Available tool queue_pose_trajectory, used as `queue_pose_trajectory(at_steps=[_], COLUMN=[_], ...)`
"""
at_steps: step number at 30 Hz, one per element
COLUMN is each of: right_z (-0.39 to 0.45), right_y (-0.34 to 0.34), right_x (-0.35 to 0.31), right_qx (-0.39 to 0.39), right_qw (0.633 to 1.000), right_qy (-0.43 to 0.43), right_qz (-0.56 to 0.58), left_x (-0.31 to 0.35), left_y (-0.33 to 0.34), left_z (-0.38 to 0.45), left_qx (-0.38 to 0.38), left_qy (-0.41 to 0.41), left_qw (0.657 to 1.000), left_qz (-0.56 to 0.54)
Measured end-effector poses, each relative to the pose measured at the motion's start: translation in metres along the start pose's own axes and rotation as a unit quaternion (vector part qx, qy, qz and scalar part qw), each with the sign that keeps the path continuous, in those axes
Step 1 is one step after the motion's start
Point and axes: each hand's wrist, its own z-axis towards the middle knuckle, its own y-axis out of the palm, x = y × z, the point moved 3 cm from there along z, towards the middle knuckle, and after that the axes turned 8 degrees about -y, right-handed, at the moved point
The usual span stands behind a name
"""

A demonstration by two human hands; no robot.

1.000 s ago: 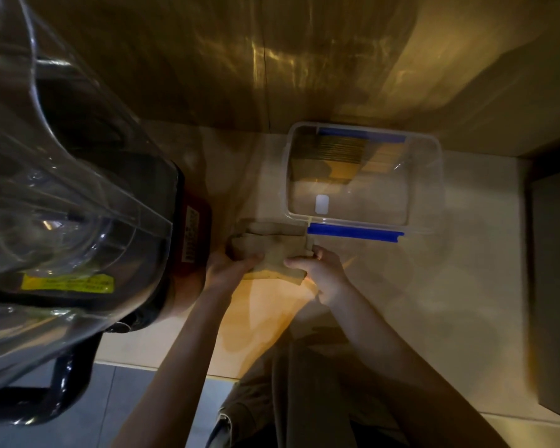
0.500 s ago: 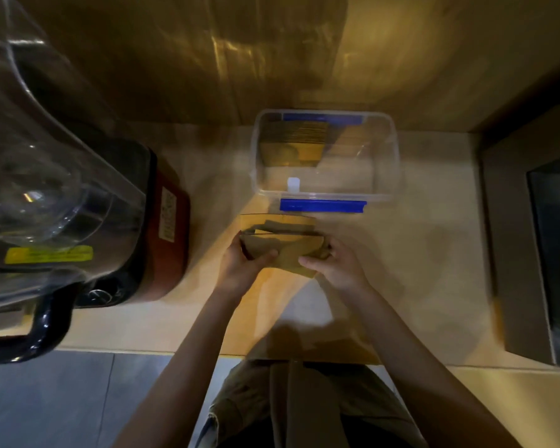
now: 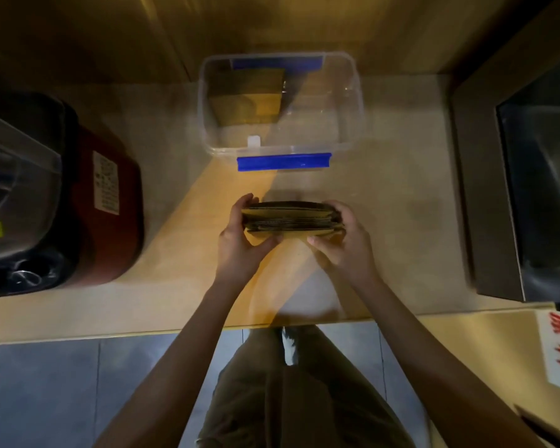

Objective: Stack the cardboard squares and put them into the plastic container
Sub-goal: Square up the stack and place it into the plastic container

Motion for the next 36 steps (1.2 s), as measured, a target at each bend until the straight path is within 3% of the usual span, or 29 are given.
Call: queue_pose_trajectory(at_steps=[7,14,21,36], right_z=[-0.002,0.006,0.004,0.009], right_y=[0.008,0.024,0.029,0.034], right_x=[0.019,0.017,0.014,0.019], right_qx=[-0.02,0.033,-0.011,0.013], right_qw=[0.998,0.984,0.992,0.992], right_qy=[0.042,0.069,0.052,0.08], right_qz=[0.039,0.162,0.117,0.097], left_x=[-0.017,-0.016,-0.023,-0.019], left_y=[0.012,0.022,0.01,0.015], left_z=[0.006,0.009,0.004,0.008], left_qx=[-0.056,-0.028,-0.043,-0.045], left_qy=[-0.031,-0.053,-0.049,-0.096], left_qw=[0.998,0.994,0.996,0.989], left_qz=[-0.013,-0.086,-0.06,-0.101])
